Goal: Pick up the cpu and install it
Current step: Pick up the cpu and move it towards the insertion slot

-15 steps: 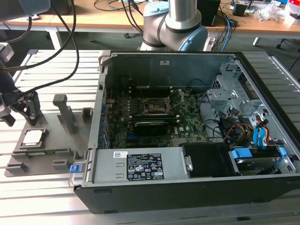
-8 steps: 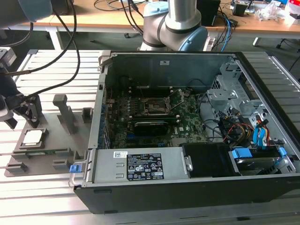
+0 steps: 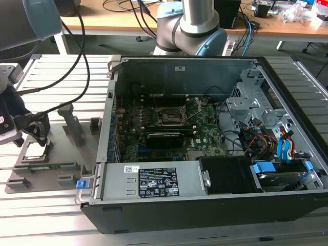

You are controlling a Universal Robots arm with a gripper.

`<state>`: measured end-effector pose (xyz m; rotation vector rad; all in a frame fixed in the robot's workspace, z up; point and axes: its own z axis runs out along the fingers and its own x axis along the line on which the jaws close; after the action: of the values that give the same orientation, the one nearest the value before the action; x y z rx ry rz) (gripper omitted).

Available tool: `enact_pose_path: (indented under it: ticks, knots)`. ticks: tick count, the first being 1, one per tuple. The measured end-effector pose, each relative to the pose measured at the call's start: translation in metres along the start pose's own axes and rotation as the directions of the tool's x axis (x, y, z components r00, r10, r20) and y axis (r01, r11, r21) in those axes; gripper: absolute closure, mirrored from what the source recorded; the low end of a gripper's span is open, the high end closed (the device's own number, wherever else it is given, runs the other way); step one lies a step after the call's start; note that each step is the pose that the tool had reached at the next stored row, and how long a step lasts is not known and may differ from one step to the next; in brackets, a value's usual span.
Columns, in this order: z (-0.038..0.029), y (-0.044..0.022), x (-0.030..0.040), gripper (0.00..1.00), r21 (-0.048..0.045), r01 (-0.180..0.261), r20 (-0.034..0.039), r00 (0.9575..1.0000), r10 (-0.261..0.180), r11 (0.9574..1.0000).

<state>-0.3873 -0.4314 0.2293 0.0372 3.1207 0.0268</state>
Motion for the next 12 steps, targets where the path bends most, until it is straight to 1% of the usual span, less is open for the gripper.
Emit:
enact_pose_path:
  ticks: [2,6,12]
  knots:
    - [0.0016,0.0,0.0,0.4,0.0,0.0,0.0,1.0,0.0,1.0]
    - [0.0083,-0.0001,0.0002,0.4,0.0,0.0,0.0,1.0,0.0,1.0]
    - [0.0159,-0.0003,0.0003,0.4,0.0,0.0,0.0,1.0,0.0,1.0]
